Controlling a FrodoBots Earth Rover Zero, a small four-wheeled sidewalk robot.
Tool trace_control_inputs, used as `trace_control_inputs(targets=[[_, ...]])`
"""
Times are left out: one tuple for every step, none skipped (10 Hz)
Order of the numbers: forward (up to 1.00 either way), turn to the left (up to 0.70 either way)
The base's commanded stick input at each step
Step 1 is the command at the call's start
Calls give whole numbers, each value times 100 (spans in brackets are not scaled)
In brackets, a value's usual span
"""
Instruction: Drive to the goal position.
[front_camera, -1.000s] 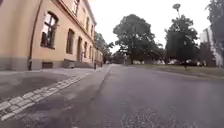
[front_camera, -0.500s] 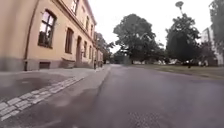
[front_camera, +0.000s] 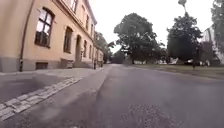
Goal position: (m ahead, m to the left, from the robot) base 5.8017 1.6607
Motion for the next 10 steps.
trace_control_inputs(targets=[[70,0],[70,0],[70,0],[70,0],[70,0],[70,0],[70,0],[70,0],[70,0],[70,0]])
